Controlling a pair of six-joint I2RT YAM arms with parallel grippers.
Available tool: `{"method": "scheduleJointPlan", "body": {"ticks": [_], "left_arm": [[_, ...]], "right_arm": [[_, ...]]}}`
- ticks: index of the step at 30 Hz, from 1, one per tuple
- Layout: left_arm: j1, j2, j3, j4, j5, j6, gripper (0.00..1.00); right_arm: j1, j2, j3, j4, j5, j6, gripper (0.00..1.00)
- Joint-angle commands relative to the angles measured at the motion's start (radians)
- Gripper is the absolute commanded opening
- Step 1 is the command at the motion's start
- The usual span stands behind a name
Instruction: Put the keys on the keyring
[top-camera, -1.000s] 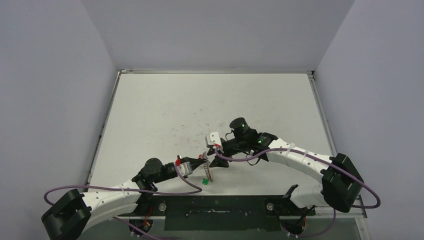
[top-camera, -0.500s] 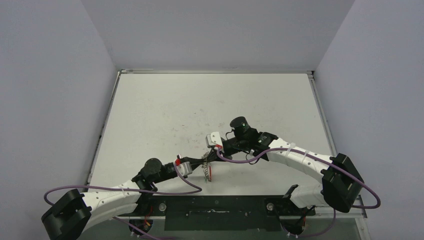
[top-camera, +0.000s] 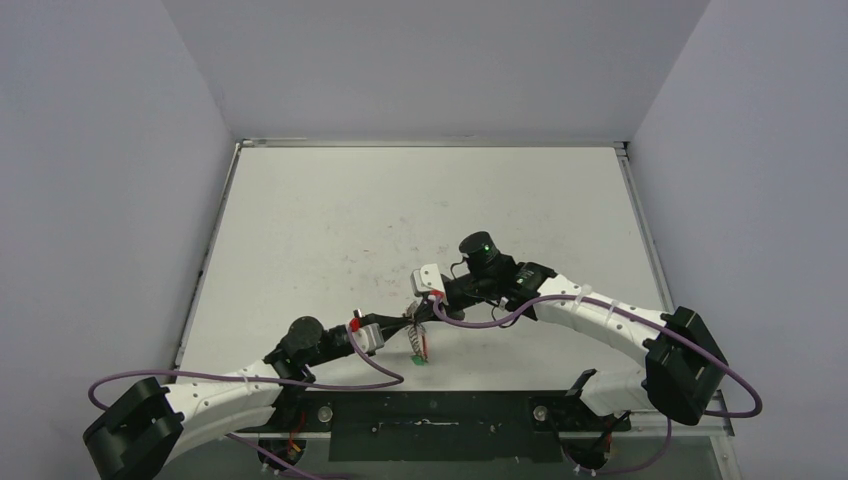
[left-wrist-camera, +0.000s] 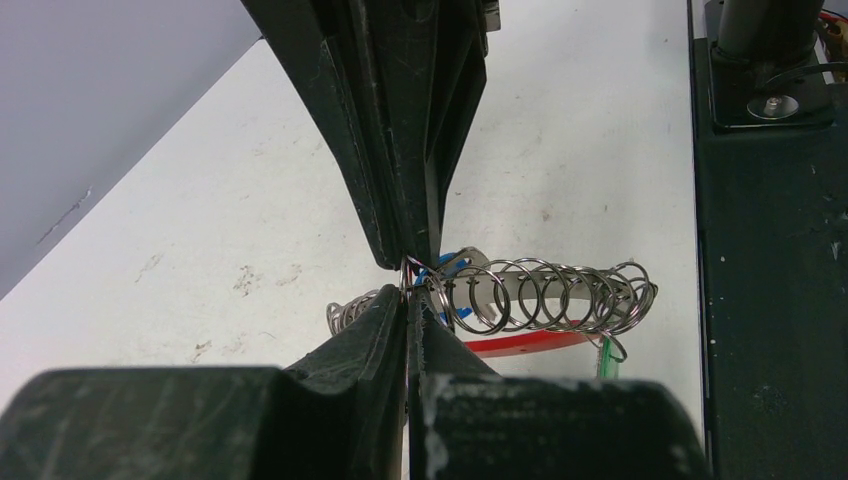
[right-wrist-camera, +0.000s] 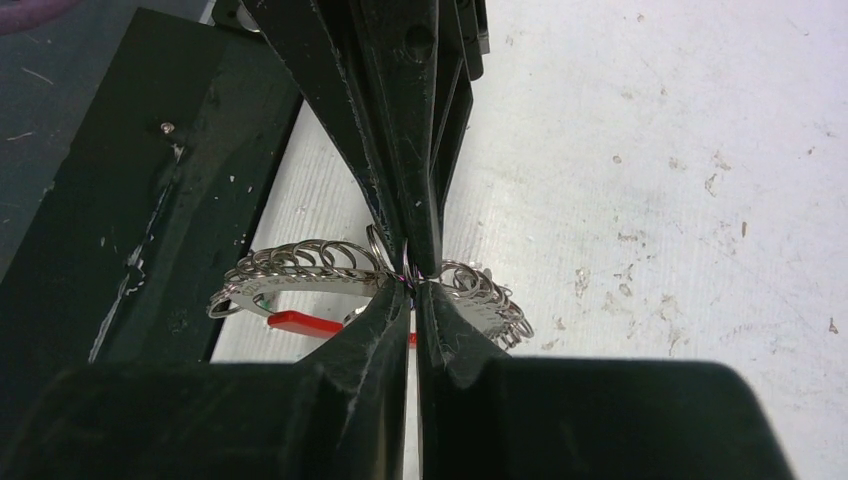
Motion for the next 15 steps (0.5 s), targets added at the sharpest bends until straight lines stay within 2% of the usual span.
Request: {"method": "scheduleJointPlan", "body": {"ticks": [1,8,9,15], "left_arm": [[-0.003,0.003,0.021,0.105,0.019,-0.010,0.00],[-0.002,-0.015,0.014,0.099,0.000,-0.006,0.00],[-0.002,-0.021,0.015,0.092,-0.003,-0.005,0.00],[-0.002,-0.055,0.014,0.056,-0.010,0.003,0.00]], "right_arm": [[-0.001,0.017,0.050,0.043,-0.047,-0.002,0.00],[-0.002,0.006,0.063,-0.017,0.001,-0.017,0.01],[-0.004,-0.002,0.063,-0.026,0.012,-0.019,0.04],[-0.013,-0.058,0.050,0.000,0.031,0.005,0.39]]}}
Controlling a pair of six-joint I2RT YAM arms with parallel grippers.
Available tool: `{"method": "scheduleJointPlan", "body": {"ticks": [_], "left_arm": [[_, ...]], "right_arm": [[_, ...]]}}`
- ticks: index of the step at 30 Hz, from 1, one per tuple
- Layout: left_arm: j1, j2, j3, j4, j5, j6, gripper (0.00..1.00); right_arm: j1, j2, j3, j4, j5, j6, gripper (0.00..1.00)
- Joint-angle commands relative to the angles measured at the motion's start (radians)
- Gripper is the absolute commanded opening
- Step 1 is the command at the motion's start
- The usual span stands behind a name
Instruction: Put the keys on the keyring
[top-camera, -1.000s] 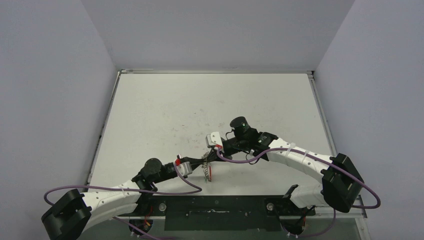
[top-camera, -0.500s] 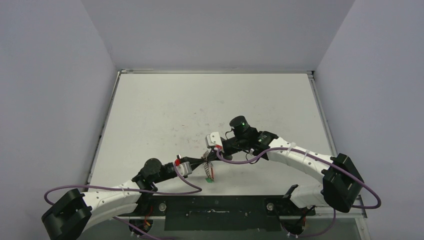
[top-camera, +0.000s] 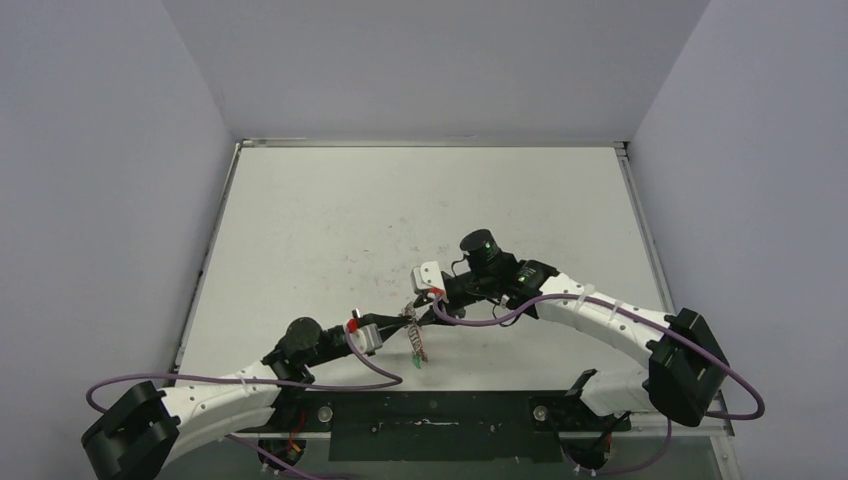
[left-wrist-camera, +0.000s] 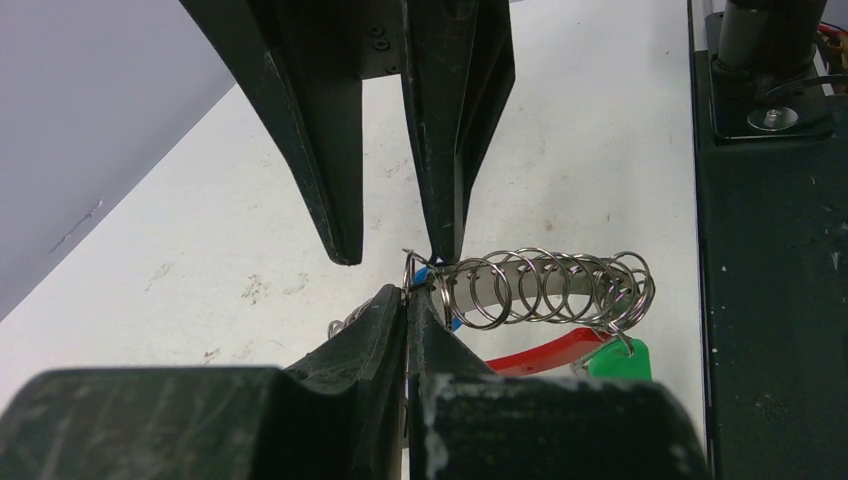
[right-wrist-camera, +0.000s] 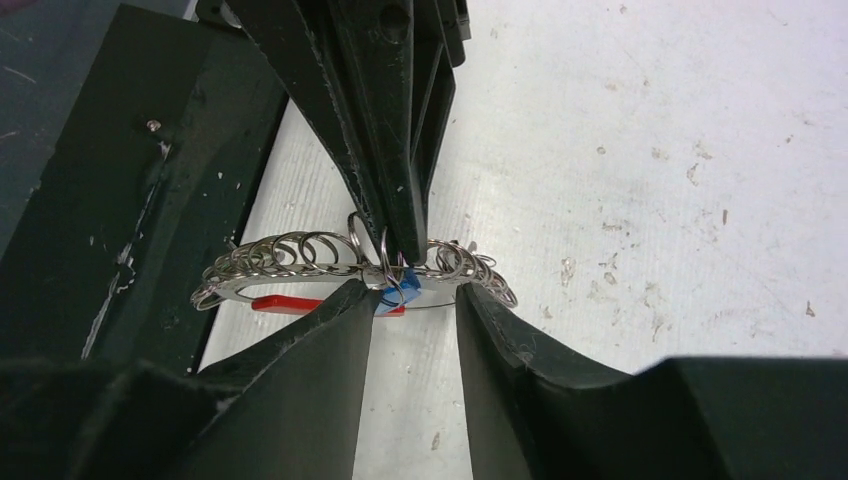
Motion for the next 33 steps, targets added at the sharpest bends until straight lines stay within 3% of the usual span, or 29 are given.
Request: {"method": "scheduleJointPlan", "body": {"ticks": [1,5,11,20,29,33], "left_arm": [[-0.003,-0.038,0.014,0.052,-0.007,0.004,0.00],[-0.002,-0.043,0.012,0.046,-0.005,0.004,0.00],[-0.002,-0.040,0.012,0.047,-0.006,0.002,0.00],[-0.003,-0.036,0.008,0.050,-0.013,-0.001,0.00],[-0.002,-0.044,0.004,0.053,-0.020,-0.002,0.00],[-0.002,-0.049,0.002,0.052,-0.024,-0.002,0.00]], "right_arm": [[-0.010,-0.061,0.024,0.048,0.008,0.018,0.40],[-0.010,-0.070,0.027,0.108,-0.009,0.084,0.41],[-0.008,-0.052,0.049,0.157,-0.036,0.155,0.33],[0.010,-0.033,0.045,0.190,-0.048,0.190,0.37],[0.022,-0.007,0.023,0.148,-0.010,0.142,0.27],[0.021,-0.007,0.013,0.127,-0.002,0.118,0.27]]}}
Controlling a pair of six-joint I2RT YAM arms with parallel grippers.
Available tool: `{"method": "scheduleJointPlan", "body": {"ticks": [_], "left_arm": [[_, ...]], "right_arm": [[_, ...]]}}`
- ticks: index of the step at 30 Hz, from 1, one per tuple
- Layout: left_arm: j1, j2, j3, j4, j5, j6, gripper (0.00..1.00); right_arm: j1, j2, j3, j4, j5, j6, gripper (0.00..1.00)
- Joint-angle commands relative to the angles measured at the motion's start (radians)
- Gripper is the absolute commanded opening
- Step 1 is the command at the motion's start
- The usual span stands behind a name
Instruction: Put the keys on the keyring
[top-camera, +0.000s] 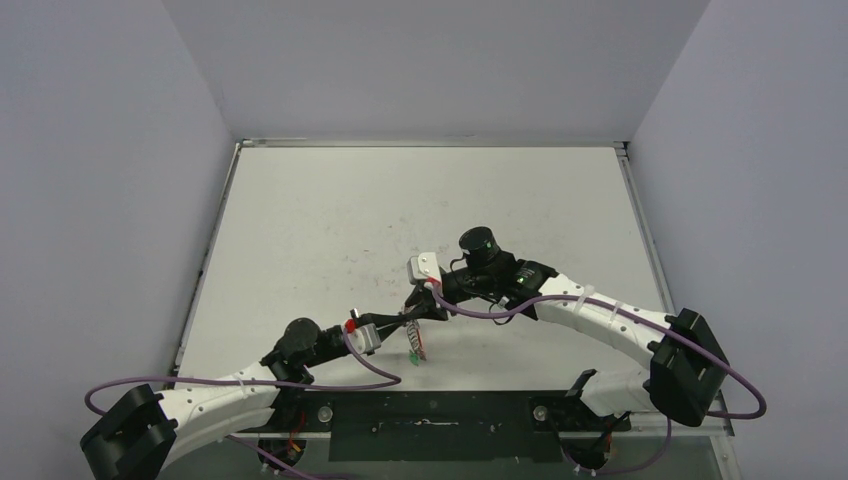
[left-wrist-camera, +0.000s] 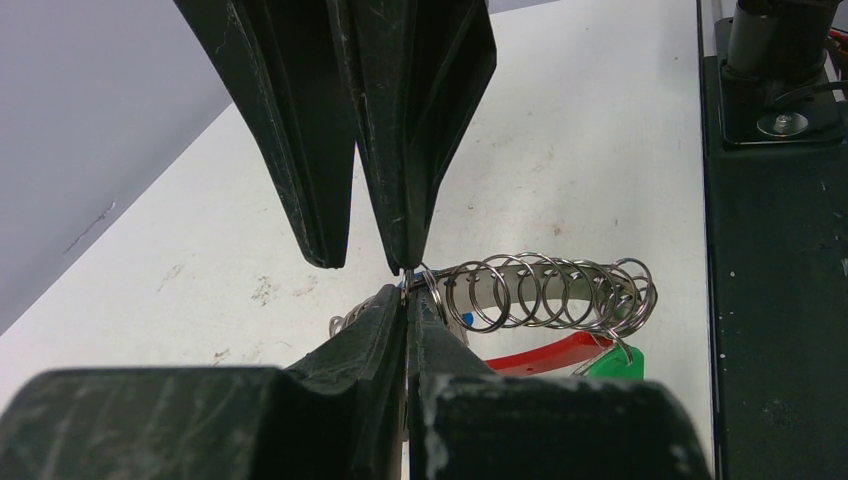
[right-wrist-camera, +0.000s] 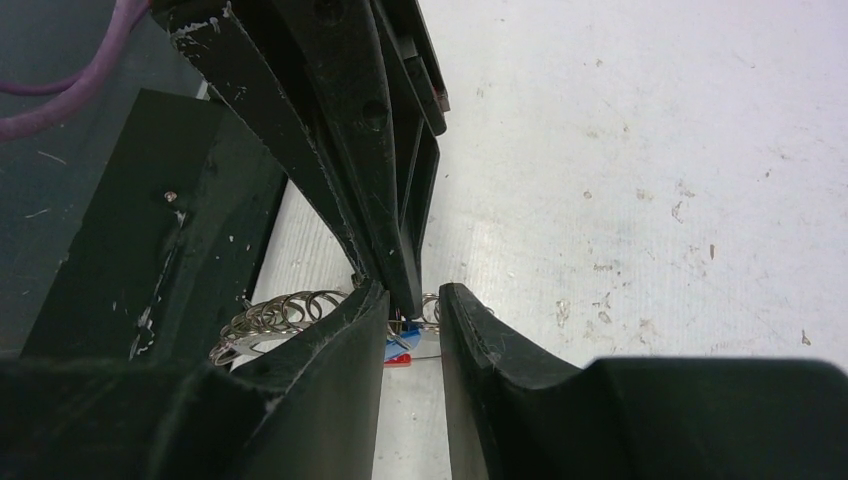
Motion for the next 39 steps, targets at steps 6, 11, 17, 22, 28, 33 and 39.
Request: {"method": "scheduleJointPlan", "body": {"ticks": [6,11,17,22,28,33,39], "left_arm": [[-0.002,-0.018,0.002,0.069,-0.017,-0.009,0.00],[-0.002,-0.019,0.002,0.073,-0.021,-0.010,0.00],[-0.003,-0.018,0.001,0.081,-0.024,-0.013,0.00],[-0.002,-0.017,0.001,0.087,-0.029,-0.014,0.00],[-0.003,-0.016,-0.002,0.090,-0.035,-0.017,0.00],[-0.003,-0.014,-0.001,0.098,-0.037,-0.019,0.00],[-0.002,-0.015,-0.002,0.106,-0.041,-0.021,0.00]], "right_arm": [[0.002,0.001,-0.011,-0.008,0.018,-0.065,0.35],[-0.003,0.000,-0.022,-0.007,0.011,-0.076,0.34],[-0.008,0.005,-0.030,-0.007,0.002,-0.083,0.22],[-0.008,0.015,-0.032,-0.007,-0.004,-0.089,0.25],[-0.009,-0.003,-0.042,-0.032,-0.001,-0.124,0.31],[-0.015,0.003,-0.048,-0.042,-0.013,-0.137,0.17],[-0.015,0.025,-0.048,-0.044,-0.023,-0.150,0.17]]}}
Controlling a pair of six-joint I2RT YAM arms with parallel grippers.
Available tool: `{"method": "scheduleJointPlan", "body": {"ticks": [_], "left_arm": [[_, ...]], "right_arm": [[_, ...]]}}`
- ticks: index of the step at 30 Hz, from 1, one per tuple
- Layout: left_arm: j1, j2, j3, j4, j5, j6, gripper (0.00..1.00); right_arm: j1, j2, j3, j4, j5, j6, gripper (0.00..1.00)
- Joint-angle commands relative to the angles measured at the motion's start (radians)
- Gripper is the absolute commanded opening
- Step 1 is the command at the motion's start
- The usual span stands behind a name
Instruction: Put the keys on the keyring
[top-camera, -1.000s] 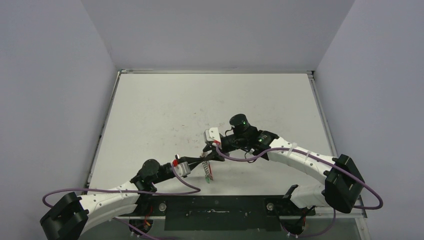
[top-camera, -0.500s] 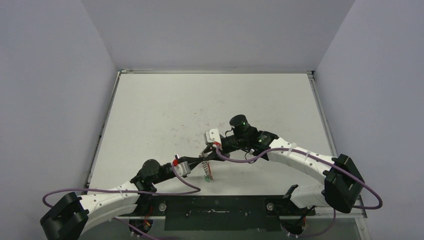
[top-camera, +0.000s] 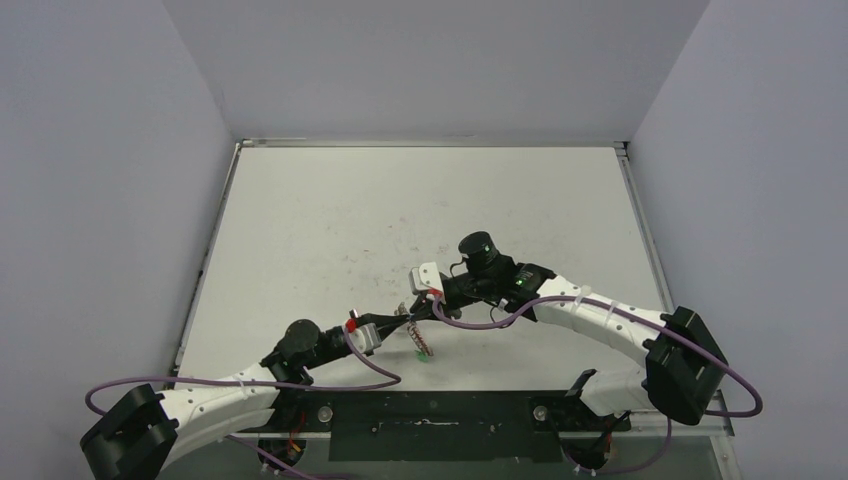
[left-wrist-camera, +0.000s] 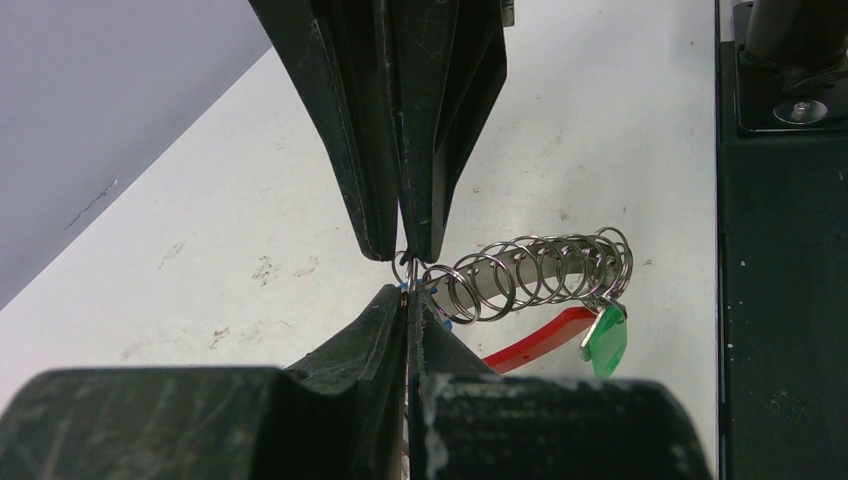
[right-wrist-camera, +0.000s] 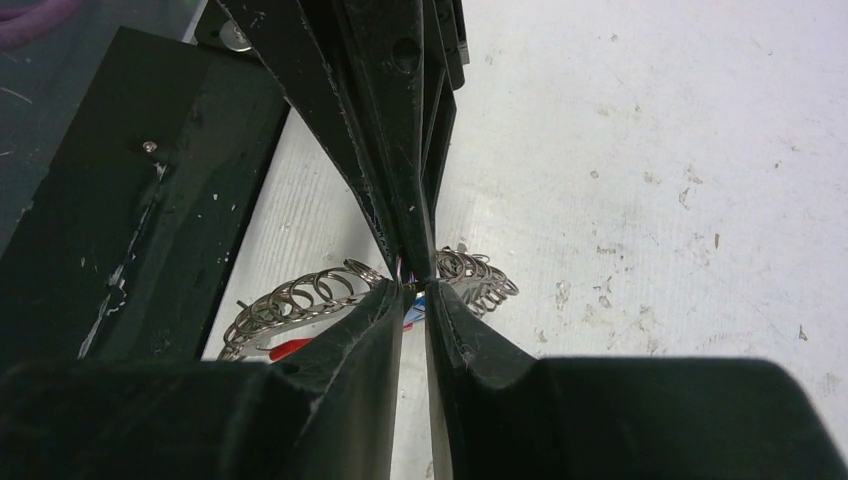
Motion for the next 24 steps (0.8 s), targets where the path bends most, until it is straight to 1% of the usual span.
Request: {"method": "scheduleJointPlan", "body": {"ticks": [1,4,10,24], "left_arm": [[-0.002,-0.014,0.014,0.108,-0.011,-0.017,0.00],[-0.002,-0.017,0.014,0.108,-0.013,-0.018,0.00],[-0.002,-0.015,0.012,0.110,-0.020,-0.017,0.00],[-0.003,-0.018,0.006,0.112,-0.027,-0.019,0.00]], "right_arm": [[-0.008,0.021,-0.012,-0.019,-0.024,-0.036,0.19],[-0.008,0.022,-0.014,-0.026,-0.031,-0.050,0.22],[-0.008,0.022,-0.016,-0.044,-0.041,-0.077,0.24],[-0.023,0.008,-0.024,-0.067,-0.064,-0.113,0.22]]}}
